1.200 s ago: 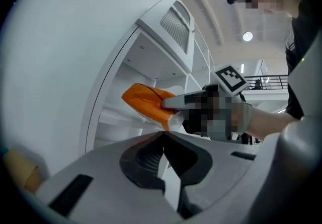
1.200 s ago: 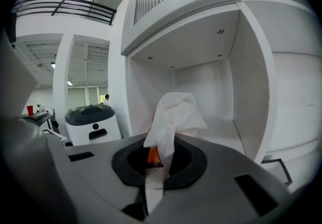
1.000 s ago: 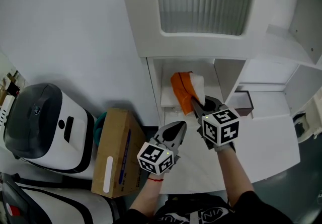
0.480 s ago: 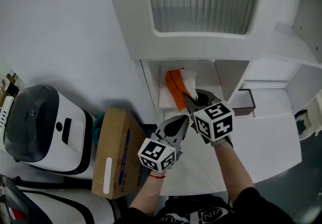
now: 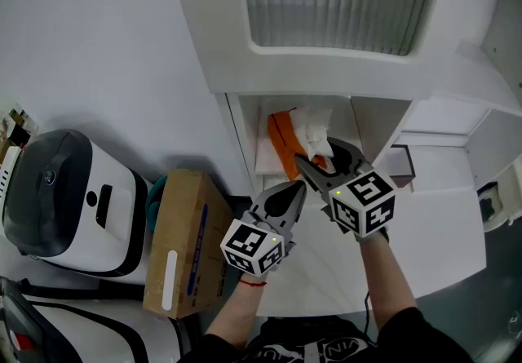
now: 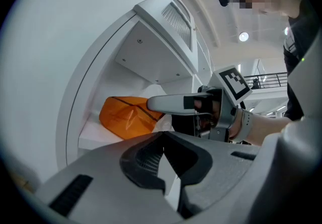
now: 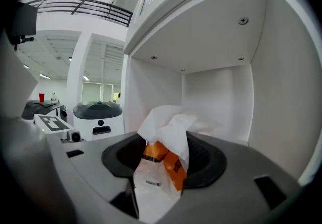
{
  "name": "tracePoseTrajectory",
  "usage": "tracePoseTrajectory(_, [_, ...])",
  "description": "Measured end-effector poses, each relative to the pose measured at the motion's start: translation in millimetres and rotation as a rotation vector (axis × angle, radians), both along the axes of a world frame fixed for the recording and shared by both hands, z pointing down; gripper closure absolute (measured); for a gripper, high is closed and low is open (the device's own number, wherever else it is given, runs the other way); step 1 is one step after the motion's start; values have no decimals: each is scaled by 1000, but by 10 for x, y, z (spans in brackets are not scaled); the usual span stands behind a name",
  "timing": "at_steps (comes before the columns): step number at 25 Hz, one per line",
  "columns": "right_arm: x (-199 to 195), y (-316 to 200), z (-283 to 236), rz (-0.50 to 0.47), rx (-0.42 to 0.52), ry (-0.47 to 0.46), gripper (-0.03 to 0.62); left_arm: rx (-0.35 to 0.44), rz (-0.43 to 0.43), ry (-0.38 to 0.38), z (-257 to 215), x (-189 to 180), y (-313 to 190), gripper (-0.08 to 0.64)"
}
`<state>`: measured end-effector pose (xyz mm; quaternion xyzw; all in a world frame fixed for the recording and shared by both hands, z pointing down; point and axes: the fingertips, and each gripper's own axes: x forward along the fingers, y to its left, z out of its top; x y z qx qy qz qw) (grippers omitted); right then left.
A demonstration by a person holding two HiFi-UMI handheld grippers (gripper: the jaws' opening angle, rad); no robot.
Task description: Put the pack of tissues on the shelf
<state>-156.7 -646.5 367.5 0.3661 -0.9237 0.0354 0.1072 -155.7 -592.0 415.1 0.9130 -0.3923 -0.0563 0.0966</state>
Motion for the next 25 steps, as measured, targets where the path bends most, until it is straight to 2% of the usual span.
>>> tracePoseTrajectory(4, [120, 6, 9, 11, 13, 13, 378, 2, -3, -3, -5, 15, -39, 554])
tracePoseTrajectory(8, [280, 55, 25, 39, -6, -62, 369, 2, 1, -4, 1, 67, -55, 554])
tracePoseTrajectory(12, [440, 135, -50, 69, 35, -126, 368, 3, -15, 6, -3, 83, -86, 554])
tracePoseTrajectory(23, [552, 433, -60, 63, 136, -87, 373, -3, -58, 26, -15, 51, -195, 554])
tracePoseTrajectory(24, [530, 457, -33, 52, 133, -81, 379, -3, -60, 24, -15, 51, -207, 554])
tracePoseTrajectory(25, [504, 467, 10, 47, 125, -71, 430, -3, -63, 24, -14, 50, -217, 554])
